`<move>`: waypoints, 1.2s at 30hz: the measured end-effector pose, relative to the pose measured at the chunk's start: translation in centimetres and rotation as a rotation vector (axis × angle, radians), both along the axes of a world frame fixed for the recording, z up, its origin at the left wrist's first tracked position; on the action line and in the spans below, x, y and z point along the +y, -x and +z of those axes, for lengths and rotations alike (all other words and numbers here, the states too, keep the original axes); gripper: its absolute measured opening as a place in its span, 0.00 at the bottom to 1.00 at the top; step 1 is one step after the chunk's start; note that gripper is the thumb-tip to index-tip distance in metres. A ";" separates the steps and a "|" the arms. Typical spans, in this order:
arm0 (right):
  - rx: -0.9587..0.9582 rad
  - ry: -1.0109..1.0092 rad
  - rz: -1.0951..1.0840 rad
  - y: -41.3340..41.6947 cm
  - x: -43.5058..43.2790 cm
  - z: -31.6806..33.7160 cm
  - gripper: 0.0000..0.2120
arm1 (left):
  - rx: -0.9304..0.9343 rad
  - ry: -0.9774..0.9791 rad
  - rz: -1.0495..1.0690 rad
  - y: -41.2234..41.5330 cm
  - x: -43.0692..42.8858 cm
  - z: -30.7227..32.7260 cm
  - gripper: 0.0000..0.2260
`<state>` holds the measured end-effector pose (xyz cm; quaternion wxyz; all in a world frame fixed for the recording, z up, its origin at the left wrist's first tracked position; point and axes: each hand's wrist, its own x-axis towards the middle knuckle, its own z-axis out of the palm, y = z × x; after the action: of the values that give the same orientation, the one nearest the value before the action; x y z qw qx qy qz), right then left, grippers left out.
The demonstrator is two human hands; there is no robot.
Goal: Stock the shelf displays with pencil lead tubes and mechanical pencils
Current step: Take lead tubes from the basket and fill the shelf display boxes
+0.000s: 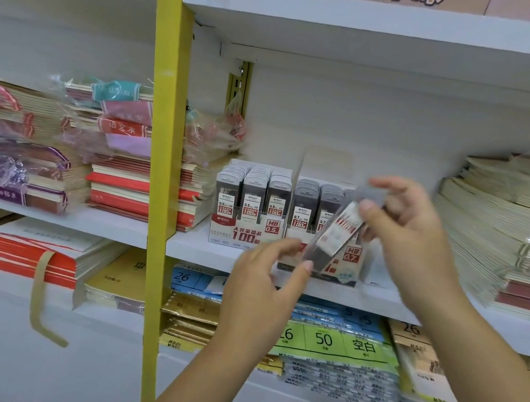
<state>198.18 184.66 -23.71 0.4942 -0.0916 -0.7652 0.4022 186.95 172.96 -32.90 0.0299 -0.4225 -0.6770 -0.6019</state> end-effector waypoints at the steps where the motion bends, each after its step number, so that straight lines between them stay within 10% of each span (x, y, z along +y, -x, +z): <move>1: 0.090 -0.035 -0.068 -0.5 0.6 0.6 0.13 | 0.121 0.011 0.100 0.1 0.0 -0.1 0.16; 7: 0.045 -0.299 -0.223 -0.7 3.0 0.7 0.19 | 0.302 0.203 0.106 0.8 1.0 -1.6 0.30; 17: -0.098 -0.188 -0.280 1.2 5.7 -0.8 0.13 | 0.340 0.198 0.114 1.0 1.4 -2.8 0.31; 24: -0.321 -0.462 -0.638 2.1 6.1 -1.6 0.13 | 0.318 0.184 0.073 1.4 1.2 -2.7 0.31; 31: -0.063 -0.495 -0.382 -1.5 1.3 -2.4 0.11 | 0.305 0.156 0.049 0.4 -2.1 -3.1 0.24; 36: -0.394 -0.249 -0.064 -4.7 -1.7 -11.6 0.09 | 0.307 0.598 -0.119 0.3 -6.4 -10.1 0.24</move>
<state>202.87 182.98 -35.29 0.3555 -0.1305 -0.8873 0.2632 186.61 166.57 -42.99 -0.0291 -0.5370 -0.7852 -0.3069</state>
